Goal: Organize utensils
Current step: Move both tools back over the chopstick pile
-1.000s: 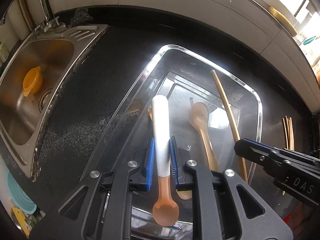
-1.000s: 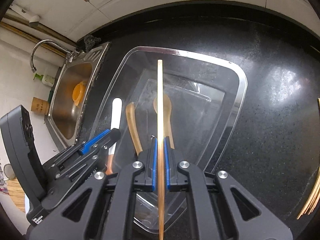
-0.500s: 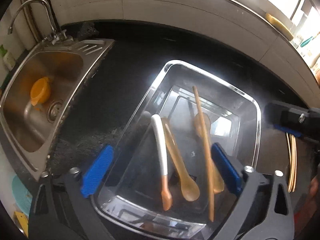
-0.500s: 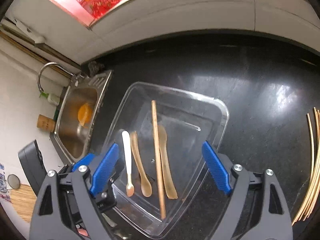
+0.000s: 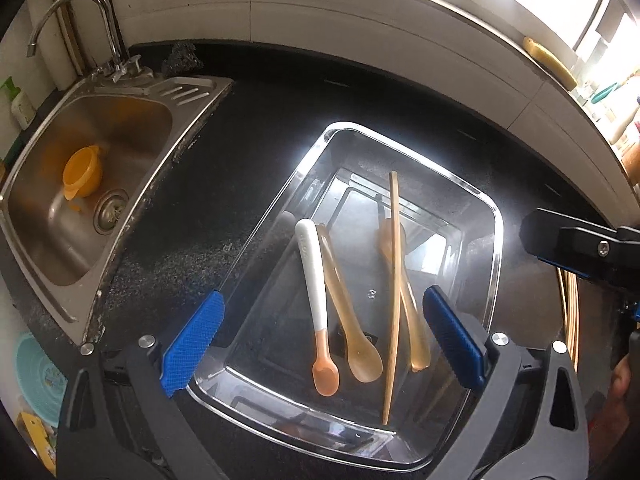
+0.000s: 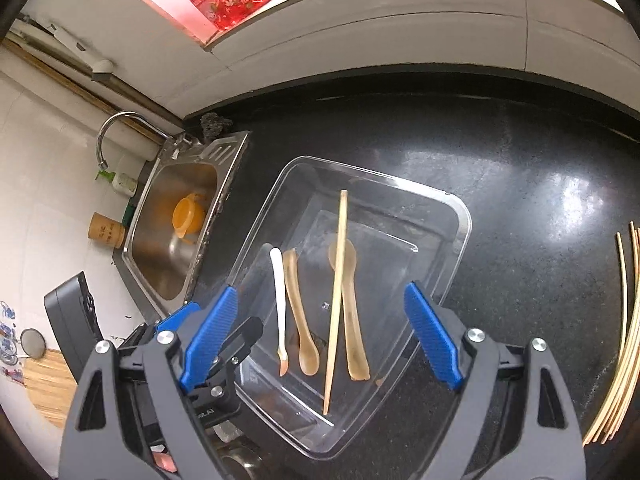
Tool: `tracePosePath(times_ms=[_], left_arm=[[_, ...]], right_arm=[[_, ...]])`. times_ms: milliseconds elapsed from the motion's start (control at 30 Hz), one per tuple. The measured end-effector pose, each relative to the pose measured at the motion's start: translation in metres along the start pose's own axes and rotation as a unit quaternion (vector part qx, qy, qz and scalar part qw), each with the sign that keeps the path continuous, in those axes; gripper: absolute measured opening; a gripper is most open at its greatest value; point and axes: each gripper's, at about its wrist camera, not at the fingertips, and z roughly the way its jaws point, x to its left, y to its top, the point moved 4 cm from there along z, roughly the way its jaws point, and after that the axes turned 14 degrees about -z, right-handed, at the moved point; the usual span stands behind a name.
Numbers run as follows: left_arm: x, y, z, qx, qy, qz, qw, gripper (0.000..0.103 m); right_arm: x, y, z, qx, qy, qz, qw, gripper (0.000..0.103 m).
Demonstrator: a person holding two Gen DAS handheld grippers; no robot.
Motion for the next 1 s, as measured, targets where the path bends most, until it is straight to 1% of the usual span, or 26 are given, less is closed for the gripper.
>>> tracePosePath(times_ms=[167,267,333,500,667,767,833,933,1000], left_arm=[[-0.01,-0.007,-0.008,-0.009,0.004,0.006,0.9999,0.097],[-0.027,-0.015,-0.016,-0.018,0.005,0.014,0.9997,0.097],[-0.046,-0.023,-0.022,-0.022,-0.007,0.025,0.9994,0.097],[-0.117,-0.052,-0.028,-0.018,-0.039,0.071,0.9965,0.097],[-0.198,-0.092,-0.027,-0.006,-0.07,0.126,0.9895,0.097],[-0.248,-0.12,-0.022,0.0,-0.083,0.16,0.9837,0.097],[-0.273,-0.135,-0.017,0.002,-0.088,0.173,0.981,0.097],[-0.296,-0.15,-0.005,0.0,-0.08,0.186,0.9793,0.097],[-0.309,-0.16,0.01,0.005,-0.066,0.188,0.9798,0.097]], right_arm=[[-0.009,-0.008,-0.022,-0.009,-0.008,-0.006,1.0,0.083],[-0.032,-0.02,-0.049,-0.019,-0.025,0.002,0.999,0.083],[-0.048,-0.03,-0.066,-0.026,-0.043,0.002,0.999,0.083],[-0.109,-0.069,-0.127,-0.046,-0.107,0.009,0.993,0.083],[-0.172,-0.114,-0.186,-0.049,-0.172,0.007,0.984,0.083],[-0.201,-0.136,-0.209,-0.047,-0.191,0.009,0.981,0.083],[-0.221,-0.15,-0.222,-0.045,-0.199,0.013,0.979,0.082],[-0.247,-0.168,-0.236,-0.043,-0.199,0.028,0.979,0.082],[-0.258,-0.176,-0.244,-0.044,-0.199,0.031,0.979,0.082]])
